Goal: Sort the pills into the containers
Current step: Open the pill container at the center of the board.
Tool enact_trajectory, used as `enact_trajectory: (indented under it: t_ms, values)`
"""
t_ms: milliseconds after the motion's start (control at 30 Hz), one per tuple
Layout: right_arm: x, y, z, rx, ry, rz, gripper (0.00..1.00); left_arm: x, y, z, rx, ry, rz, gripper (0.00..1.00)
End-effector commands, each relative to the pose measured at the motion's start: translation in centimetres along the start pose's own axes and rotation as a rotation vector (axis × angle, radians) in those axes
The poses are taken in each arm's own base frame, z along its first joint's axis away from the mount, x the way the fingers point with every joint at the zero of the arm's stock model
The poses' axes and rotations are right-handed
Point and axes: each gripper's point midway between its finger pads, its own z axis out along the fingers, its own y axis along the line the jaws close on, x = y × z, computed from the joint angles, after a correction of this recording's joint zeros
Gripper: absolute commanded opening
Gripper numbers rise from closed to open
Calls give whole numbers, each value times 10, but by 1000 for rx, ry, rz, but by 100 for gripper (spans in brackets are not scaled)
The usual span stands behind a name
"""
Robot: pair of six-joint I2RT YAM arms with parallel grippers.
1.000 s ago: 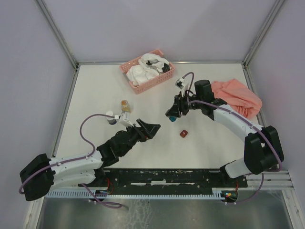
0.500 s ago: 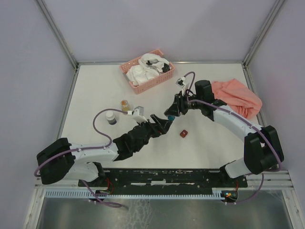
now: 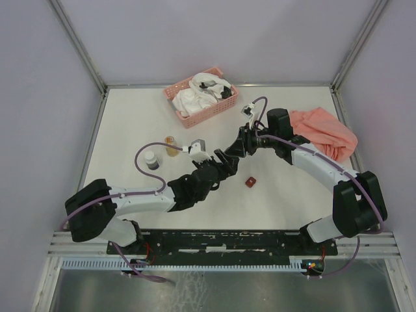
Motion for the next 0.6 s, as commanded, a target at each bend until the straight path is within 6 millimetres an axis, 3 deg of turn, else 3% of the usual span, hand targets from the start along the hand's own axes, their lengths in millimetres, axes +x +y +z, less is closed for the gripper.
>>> enact_trajectory:
  t_ms: [0, 567]
  values:
    - [-10, 12, -2, -47, -28, -21, 29, -22, -15, 8, -25, -95, -55, 82]
    - [-12, 18, -1, -72, -26, 46, 29, -39, -4, 19, -106, -207, 90, 68]
